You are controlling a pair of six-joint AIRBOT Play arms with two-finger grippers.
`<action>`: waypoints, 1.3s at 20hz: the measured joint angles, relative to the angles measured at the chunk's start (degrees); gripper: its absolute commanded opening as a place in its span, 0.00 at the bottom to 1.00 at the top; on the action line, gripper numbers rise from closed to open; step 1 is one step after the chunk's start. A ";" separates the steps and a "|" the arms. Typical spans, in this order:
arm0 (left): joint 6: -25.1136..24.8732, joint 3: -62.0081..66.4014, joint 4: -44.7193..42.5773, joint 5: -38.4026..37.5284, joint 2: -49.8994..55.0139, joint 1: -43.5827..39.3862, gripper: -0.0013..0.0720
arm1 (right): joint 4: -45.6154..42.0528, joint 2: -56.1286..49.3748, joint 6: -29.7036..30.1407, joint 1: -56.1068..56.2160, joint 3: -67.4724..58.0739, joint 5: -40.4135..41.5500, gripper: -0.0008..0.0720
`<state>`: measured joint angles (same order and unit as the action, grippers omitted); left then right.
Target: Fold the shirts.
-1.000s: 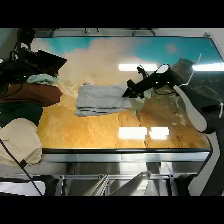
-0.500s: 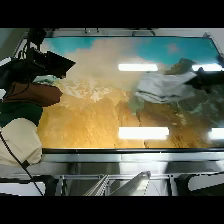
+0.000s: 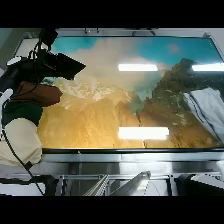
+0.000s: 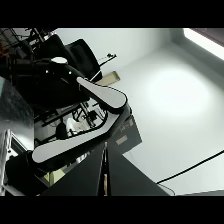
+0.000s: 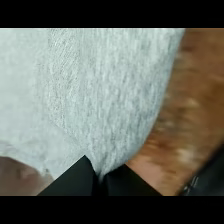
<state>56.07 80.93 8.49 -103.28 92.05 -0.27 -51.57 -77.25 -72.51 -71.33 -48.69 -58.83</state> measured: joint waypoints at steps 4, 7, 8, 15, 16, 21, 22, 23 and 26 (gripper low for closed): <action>-0.02 0.00 0.00 0.20 0.00 -0.44 0.02 | -2.03 2.43 3.30 -8.00 3.76 0.24 0.09; -0.04 0.00 0.00 0.00 0.00 -0.48 0.02 | -4.68 4.68 2.16 -12.74 4.94 0.09 0.98; -0.04 0.00 0.02 -0.02 0.00 -0.50 0.02 | -5.64 5.14 1.57 -13.97 5.14 -0.42 0.98; -0.15 0.00 0.07 -0.22 0.00 -0.50 0.02 | -1.07 10.01 2.62 -18.01 5.62 -4.33 0.98; -0.13 0.00 0.07 -0.22 0.00 -0.48 0.02 | 3.21 11.13 5.38 -18.05 5.62 -5.09 0.98; -0.13 0.00 0.09 -0.20 0.00 -0.48 0.02 | 30.23 14.08 20.04 -9.01 5.62 -12.13 0.98; -0.13 0.00 0.09 -0.17 0.00 -0.48 0.02 | 33.68 14.23 22.12 -4.85 5.62 -12.90 0.98; -0.13 0.00 0.11 -0.17 0.00 -0.48 0.02 | 36.76 14.36 24.55 0.55 5.64 -13.73 0.98; -0.24 0.00 0.07 -0.76 0.00 -0.48 0.02 | 42.60 14.23 28.81 16.70 5.68 -14.45 0.98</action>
<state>55.83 80.93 8.56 -104.05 92.05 -0.75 -8.97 -63.02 -43.70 -54.63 -43.00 -73.28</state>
